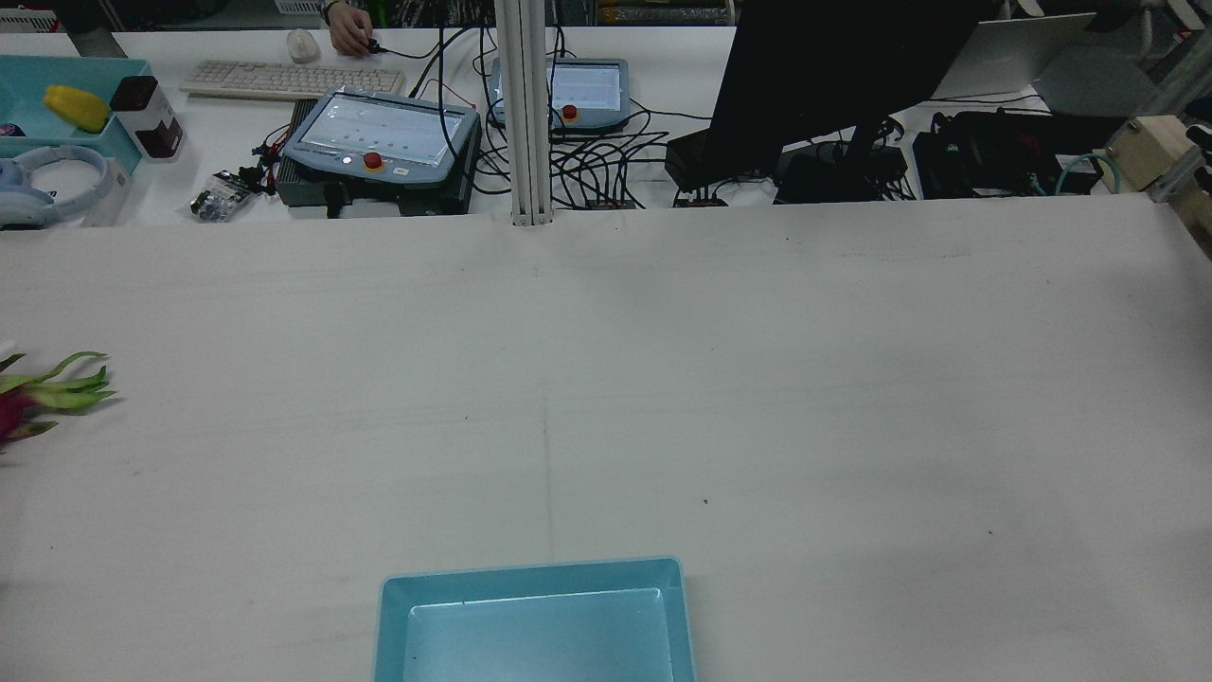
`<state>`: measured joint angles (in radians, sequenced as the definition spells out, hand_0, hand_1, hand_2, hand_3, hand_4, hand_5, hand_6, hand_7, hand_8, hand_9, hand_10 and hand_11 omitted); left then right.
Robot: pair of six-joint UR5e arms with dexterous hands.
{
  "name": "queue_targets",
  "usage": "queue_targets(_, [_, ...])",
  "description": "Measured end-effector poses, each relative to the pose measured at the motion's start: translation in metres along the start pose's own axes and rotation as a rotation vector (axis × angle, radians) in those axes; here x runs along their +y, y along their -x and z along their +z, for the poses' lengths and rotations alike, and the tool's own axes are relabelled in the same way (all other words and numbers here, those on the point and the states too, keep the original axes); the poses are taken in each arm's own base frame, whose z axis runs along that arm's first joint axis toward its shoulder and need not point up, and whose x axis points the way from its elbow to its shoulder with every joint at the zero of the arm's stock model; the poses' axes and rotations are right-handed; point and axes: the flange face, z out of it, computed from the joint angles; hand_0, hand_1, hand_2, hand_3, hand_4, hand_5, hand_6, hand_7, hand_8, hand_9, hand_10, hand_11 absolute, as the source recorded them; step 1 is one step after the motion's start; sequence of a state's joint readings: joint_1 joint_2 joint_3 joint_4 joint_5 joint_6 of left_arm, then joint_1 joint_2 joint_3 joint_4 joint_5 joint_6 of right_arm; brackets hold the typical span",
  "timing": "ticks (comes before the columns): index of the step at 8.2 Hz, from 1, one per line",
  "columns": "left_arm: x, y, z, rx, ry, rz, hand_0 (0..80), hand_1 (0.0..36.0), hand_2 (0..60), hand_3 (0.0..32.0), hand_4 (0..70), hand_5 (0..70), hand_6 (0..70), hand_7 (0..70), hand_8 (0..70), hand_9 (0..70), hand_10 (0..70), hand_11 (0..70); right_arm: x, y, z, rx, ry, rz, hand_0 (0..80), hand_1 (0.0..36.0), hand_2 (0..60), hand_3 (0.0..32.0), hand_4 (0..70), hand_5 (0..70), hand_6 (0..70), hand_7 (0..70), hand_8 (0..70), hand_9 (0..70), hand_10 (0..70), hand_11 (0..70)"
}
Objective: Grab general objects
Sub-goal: 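Close the left hand fingers around the dragon fruit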
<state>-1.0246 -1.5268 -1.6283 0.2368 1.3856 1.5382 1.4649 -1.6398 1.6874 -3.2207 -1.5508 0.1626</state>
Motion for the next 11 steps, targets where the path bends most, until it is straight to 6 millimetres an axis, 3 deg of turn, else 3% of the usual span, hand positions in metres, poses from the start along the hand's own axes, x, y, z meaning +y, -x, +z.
queue_targets(2, [-0.001,-0.002,0.001,-0.004,-0.01,0.002,48.4,29.3,55.2,14.4,0.0,0.0,0.0,0.3,0.0,0.0,0.0,0.0,0.0,0.0,0.0,0.001,0.001,0.0,0.0,0.0,0.0,0.0,0.0,0.0,0.0,0.0,0.0,0.0,0.0,0.0])
queue_targets(3, [-0.001,-0.002,0.001,-0.008,-0.016,0.004,52.0,35.9,60.0,10.8,0.0,0.0,0.0,1.2,0.0,0.0,0.0,0.0,0.0,-0.001,0.0,0.001,0.001,0.0,0.0,0.0,0.0,0.0,0.0,0.0,0.0,0.0,0.0,0.0,0.0,0.0])
queue_targets(4, [-0.002,-0.003,0.002,-0.011,-0.019,0.016,54.6,36.0,60.0,3.8,0.0,14.9,0.0,0.0,0.0,0.0,0.0,0.0,0.0,0.0,0.0,0.001,0.001,0.0,0.0,0.0,0.0,0.0,0.0,0.0,0.0,0.0,0.0,0.0,0.0,0.0])
queue_targets(5, [-0.002,-0.006,0.004,-0.016,-0.021,0.037,54.3,36.0,60.0,0.0,0.0,30.2,0.0,0.0,0.0,0.0,0.0,0.0,0.0,0.0,0.0,0.001,0.001,0.0,0.0,0.0,0.0,0.0,0.0,0.0,0.0,0.0,0.0,0.0,0.0,0.0])
queue_targets(7, [-0.001,-0.013,0.009,-0.03,-0.021,0.062,53.5,36.0,60.0,0.0,0.0,36.1,0.0,0.0,0.0,0.0,0.0,0.0,0.0,0.0,0.0,0.001,0.0,0.0,0.0,0.0,0.0,0.0,0.0,0.0,0.0,0.0,0.0,0.0,0.0,0.0])
queue_targets(8, [-0.001,-0.016,0.01,-0.036,-0.021,0.077,53.4,36.0,60.0,0.0,0.0,43.2,0.0,0.0,0.0,0.0,0.0,0.0,0.0,0.0,0.0,0.001,0.0,0.0,0.0,0.0,0.0,0.0,0.0,0.0,0.0,0.0,0.0,0.0,0.0,0.0])
queue_targets(9, [-0.001,-0.018,0.012,-0.04,-0.023,0.09,53.3,36.0,60.0,0.0,0.0,43.7,0.0,0.0,0.0,0.0,0.0,0.0,0.0,0.0,0.0,0.001,0.001,0.0,0.0,0.0,0.0,0.0,0.0,0.0,0.0,0.0,0.0,0.0,0.0,0.0])
queue_targets(11, [-0.003,-0.019,0.012,-0.044,-0.031,0.1,49.5,36.0,60.0,0.0,0.0,61.8,0.0,0.2,0.0,0.0,0.0,0.0,0.0,0.0,0.0,0.001,0.0,0.0,0.0,0.0,0.0,0.0,0.0,0.0,0.0,0.0,0.0,0.0,0.0,0.0])
